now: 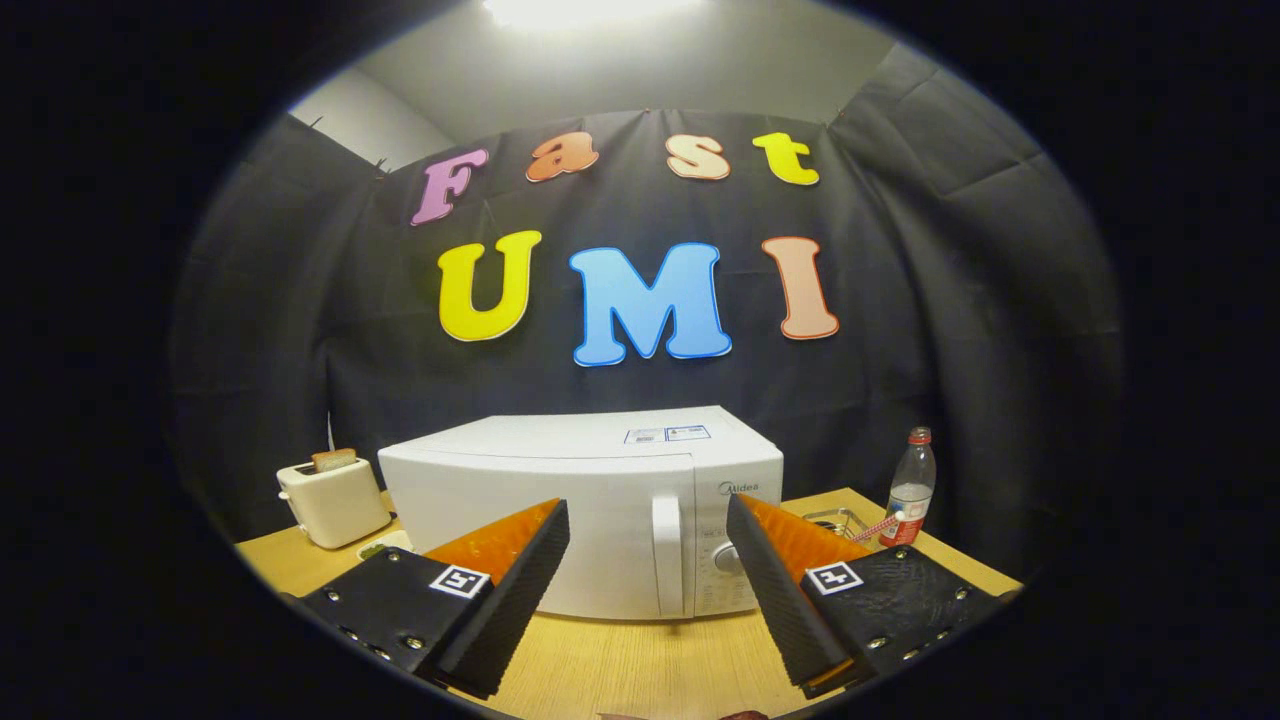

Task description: Open the microwave, put the food inside, and close the microwave door.

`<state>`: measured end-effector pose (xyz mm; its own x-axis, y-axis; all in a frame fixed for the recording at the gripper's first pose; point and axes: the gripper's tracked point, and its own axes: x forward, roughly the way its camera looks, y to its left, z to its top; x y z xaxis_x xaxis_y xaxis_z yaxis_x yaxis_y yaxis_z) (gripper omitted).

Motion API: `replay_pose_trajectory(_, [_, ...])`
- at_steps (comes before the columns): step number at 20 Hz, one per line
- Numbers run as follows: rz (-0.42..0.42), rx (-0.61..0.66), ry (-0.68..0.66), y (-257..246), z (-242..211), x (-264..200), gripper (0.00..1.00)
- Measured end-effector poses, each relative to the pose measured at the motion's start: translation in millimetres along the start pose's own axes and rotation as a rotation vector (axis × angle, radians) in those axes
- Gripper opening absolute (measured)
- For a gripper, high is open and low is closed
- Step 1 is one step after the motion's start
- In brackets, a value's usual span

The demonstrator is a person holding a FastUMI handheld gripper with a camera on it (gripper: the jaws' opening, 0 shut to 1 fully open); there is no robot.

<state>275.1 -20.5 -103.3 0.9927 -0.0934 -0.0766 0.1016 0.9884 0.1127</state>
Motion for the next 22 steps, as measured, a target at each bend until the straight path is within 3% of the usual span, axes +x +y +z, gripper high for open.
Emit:
replay_pose_trajectory(6, [-0.058, -0.115, 0.039, -12.6, -31.9, 54.8, 0.99])
replay_pose_trajectory(10, [-0.066, -0.108, 0.059, -7.3, -52.4, 75.9, 0.99])
replay_pose_trajectory(12, [-0.066, -0.116, 0.049, -4.0, -56.0, 81.5, 0.86])
replay_pose_trajectory(13, [-0.065, -0.131, 0.039, -2.4, -55.2, 81.2, 0.84])
replay_pose_trajectory(15, [-0.086, -0.167, 0.021, -2.6, -54.5, 80.4, 0.64])
replay_pose_trajectory(16, [-0.126, -0.188, 0.022, -10.6, -55.4, 81.9, 0.64])
replay_pose_trajectory(19, [-0.124, -0.112, 0.056, -15.6, -56.9, 79.9, 0.28])
replay_pose_trajectory(22, [-0.102, -0.037, 0.093, -13.8, -57.6, 77.8, 0.27])
